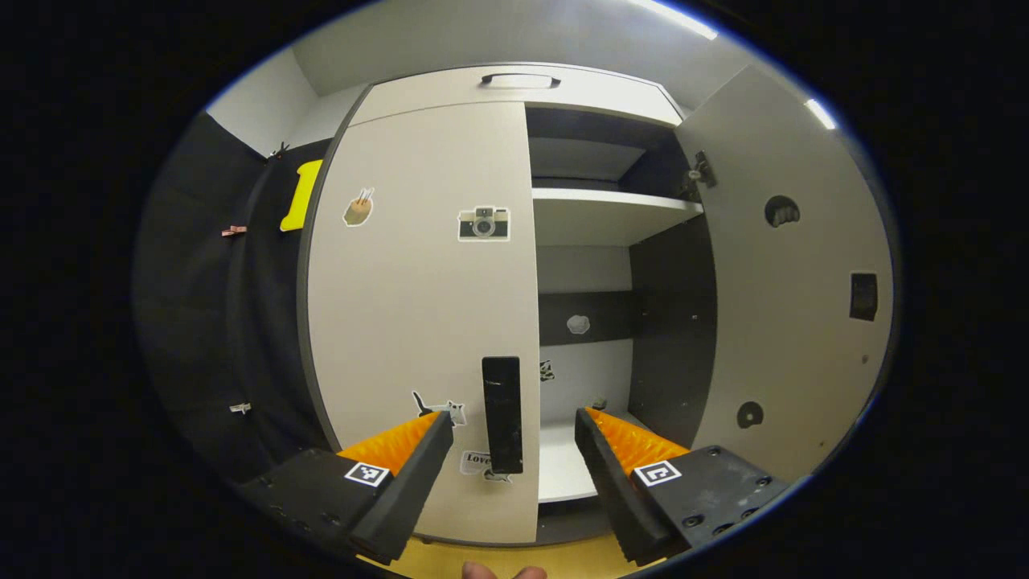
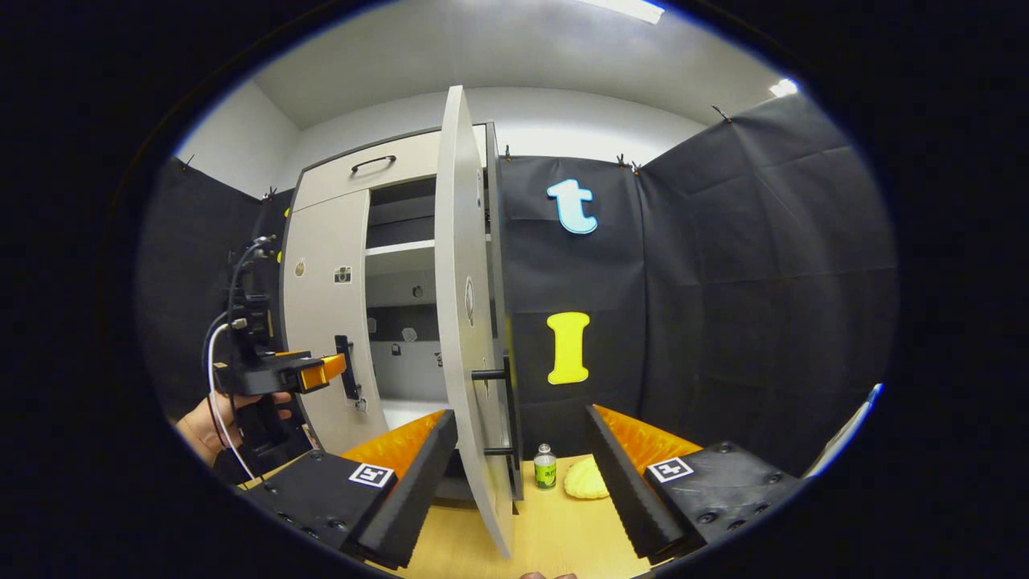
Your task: Open the right door of the double-door shoe cabinet with the right hand, and open the left door with the left hand.
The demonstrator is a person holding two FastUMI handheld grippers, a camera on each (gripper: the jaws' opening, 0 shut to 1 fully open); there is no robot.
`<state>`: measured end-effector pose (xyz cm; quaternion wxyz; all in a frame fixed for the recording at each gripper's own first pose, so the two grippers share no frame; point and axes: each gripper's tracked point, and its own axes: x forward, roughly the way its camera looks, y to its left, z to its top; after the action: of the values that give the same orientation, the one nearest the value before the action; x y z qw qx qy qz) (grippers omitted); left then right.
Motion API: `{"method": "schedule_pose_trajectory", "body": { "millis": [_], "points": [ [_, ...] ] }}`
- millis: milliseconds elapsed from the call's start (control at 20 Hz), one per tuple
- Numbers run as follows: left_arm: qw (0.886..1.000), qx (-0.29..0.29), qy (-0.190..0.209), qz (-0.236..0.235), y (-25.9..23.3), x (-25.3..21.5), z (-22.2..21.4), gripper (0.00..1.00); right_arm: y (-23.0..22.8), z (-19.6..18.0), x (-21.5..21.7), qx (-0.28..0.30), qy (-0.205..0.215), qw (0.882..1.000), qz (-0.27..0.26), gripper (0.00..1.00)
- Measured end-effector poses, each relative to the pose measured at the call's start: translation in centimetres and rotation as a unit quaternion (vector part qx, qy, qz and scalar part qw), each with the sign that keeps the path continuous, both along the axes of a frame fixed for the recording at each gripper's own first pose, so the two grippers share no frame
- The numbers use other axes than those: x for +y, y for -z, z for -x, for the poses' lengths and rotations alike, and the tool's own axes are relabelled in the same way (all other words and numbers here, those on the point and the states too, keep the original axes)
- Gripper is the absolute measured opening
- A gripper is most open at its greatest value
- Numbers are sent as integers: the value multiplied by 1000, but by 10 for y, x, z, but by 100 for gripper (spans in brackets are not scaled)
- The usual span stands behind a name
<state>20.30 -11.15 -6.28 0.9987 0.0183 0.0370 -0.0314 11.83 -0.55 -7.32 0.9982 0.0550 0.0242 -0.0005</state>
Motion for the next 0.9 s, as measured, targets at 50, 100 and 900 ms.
{"method": "schedule_pose_trajectory", "body": {
  "millis": [50,100,900],
  "points": [
    [1000,-2,-2,0,3,0,-8,95,-1,1,-1,-3,0,1000,3,98],
    [1000,-1,-4,2,7,3,-17,95,-2,2,-1,-5,0,1000,6,98],
    [999,11,-20,34,44,7,-70,36,13,-2,-40,7,28,1000,2,98]
  ]
}}
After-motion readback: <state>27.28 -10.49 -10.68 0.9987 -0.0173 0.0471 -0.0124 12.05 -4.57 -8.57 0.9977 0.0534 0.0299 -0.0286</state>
